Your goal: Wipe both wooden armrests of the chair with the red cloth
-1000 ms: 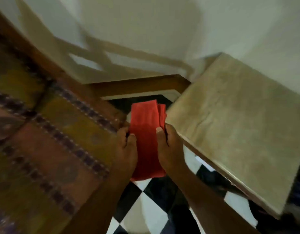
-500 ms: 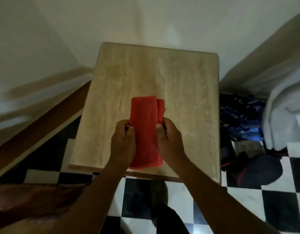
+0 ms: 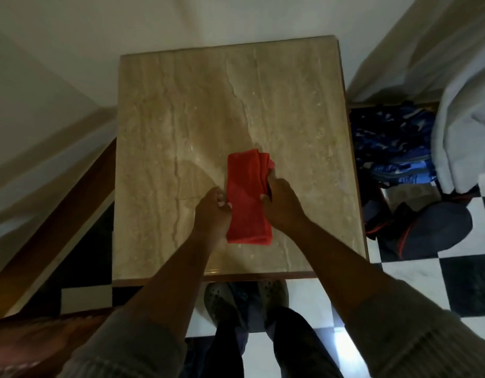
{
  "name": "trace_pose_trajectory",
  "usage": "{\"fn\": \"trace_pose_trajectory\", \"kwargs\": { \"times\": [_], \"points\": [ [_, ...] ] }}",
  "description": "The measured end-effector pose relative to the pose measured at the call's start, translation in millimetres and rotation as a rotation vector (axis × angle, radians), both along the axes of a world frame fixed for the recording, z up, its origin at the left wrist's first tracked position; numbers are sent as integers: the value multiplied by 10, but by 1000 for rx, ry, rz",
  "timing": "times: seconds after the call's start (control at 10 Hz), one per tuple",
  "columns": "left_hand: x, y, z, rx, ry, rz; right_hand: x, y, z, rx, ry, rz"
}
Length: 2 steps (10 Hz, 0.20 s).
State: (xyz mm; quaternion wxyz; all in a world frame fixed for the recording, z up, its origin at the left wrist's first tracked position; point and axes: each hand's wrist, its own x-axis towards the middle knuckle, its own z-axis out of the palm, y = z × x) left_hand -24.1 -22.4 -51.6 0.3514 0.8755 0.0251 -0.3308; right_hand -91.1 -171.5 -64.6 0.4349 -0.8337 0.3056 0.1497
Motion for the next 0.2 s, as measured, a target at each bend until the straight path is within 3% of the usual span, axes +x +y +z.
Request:
{"fn": "trace_pose_trajectory", "kwargs": {
  "times": [0.2],
  "points": [
    [58,282,467,164,-74,-328,-63,-92,508,-74,68,111]
  ]
}}
